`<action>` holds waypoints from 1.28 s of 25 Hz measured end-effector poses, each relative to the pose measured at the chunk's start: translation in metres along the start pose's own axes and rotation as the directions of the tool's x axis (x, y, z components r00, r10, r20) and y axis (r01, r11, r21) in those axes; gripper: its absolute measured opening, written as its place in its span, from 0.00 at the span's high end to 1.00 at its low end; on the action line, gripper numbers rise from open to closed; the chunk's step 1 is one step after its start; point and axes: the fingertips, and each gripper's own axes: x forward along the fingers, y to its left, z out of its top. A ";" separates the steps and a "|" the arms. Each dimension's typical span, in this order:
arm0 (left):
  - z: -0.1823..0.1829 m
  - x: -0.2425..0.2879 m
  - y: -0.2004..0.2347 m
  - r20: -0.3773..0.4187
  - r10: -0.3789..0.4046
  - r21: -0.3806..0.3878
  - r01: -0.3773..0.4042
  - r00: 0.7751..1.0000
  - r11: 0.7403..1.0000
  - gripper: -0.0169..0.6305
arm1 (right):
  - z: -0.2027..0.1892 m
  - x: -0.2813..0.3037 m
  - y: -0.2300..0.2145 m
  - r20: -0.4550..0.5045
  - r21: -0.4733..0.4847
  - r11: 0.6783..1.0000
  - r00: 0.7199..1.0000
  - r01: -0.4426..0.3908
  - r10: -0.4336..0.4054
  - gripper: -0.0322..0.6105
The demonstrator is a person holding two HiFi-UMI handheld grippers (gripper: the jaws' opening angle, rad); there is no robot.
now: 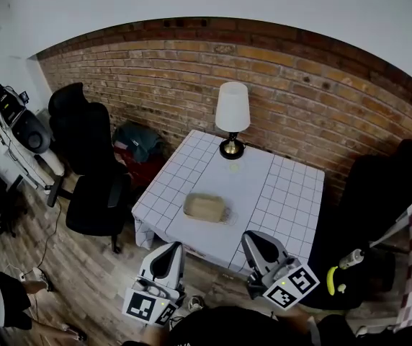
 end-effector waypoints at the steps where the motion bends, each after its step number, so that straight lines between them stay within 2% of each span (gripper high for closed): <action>1: 0.000 0.001 0.005 0.001 -0.007 -0.005 0.007 1.000 1.000 0.96 | -0.002 0.003 0.000 0.003 0.004 1.000 1.000 0.008 -0.008 0.94; 10: -0.004 0.004 0.061 -0.026 -0.091 -0.030 0.090 0.996 0.995 0.96 | -0.018 0.040 0.009 0.020 -0.025 0.992 0.992 0.123 -0.122 0.94; 20: -0.007 0.003 0.124 -0.053 -0.195 -0.065 0.192 0.979 0.979 0.96 | -0.044 0.080 0.020 0.048 0.002 0.966 0.965 0.258 -0.258 0.94; 32: -0.020 0.020 0.166 -0.057 -0.177 -0.108 0.170 0.983 0.980 0.96 | -0.056 0.117 -0.004 0.009 0.013 0.957 0.957 0.289 -0.290 0.94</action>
